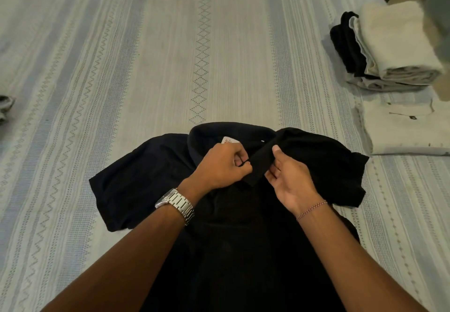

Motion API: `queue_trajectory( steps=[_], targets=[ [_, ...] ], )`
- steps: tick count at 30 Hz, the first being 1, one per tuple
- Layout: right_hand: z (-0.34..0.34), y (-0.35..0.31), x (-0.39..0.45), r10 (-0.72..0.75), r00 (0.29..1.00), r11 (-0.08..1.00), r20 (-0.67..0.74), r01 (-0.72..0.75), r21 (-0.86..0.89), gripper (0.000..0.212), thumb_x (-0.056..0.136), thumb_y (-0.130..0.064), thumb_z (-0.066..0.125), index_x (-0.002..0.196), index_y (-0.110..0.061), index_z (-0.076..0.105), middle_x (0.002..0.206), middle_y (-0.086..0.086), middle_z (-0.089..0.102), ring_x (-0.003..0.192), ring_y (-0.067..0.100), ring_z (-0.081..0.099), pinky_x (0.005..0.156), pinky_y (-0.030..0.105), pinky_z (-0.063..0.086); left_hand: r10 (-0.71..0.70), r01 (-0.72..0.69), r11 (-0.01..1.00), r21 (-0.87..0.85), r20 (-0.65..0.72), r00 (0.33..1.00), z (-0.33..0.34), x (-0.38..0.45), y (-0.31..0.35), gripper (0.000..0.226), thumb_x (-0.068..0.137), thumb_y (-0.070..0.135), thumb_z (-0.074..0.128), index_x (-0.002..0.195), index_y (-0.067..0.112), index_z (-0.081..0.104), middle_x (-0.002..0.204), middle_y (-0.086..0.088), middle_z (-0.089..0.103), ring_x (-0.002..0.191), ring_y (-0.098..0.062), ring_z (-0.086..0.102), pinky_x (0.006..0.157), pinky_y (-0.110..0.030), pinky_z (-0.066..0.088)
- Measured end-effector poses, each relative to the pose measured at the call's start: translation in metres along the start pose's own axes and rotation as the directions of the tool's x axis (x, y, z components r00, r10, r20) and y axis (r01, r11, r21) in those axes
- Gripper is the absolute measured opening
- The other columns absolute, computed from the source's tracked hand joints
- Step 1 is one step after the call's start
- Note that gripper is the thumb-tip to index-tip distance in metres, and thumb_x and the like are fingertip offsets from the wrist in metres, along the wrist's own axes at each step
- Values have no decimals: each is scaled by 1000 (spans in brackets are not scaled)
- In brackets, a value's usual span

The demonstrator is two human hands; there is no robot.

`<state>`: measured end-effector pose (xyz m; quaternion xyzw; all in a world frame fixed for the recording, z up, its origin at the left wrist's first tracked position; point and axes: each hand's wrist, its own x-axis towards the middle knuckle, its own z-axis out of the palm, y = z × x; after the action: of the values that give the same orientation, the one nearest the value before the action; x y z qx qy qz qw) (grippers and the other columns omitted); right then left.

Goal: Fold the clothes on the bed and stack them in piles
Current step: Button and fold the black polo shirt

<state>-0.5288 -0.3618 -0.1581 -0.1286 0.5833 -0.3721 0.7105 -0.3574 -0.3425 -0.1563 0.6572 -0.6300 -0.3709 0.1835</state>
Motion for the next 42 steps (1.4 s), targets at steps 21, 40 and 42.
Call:
queue_trajectory(
  steps=[21,40,42],
  targets=[
    [14,23,-12,-287,954,930,84,299,-215,30,100,-13,63,127,-21,69,119,5,71,104,19,73,73,40,64,-205,272,862,-427,197,959,-1,-1,34,43,103,41,54,79,6,62,67,-2,56,60,-11,53,68,-32,47],
    [23,76,-33,-569,815,745,-106,457,-486,10,102,-24,60,95,-26,53,86,-2,63,66,10,62,60,26,56,-383,346,783,-516,38,923,10,5,42,16,97,22,67,86,15,77,78,0,75,77,-12,73,81,-32,61],
    [22,79,-38,-721,693,569,-17,577,-586,9,102,-17,59,96,-23,56,95,-5,58,75,8,60,63,20,51,-420,366,751,-549,31,907,14,4,44,13,97,20,67,92,15,77,87,-4,77,86,-17,75,86,-36,62]
  ],
)
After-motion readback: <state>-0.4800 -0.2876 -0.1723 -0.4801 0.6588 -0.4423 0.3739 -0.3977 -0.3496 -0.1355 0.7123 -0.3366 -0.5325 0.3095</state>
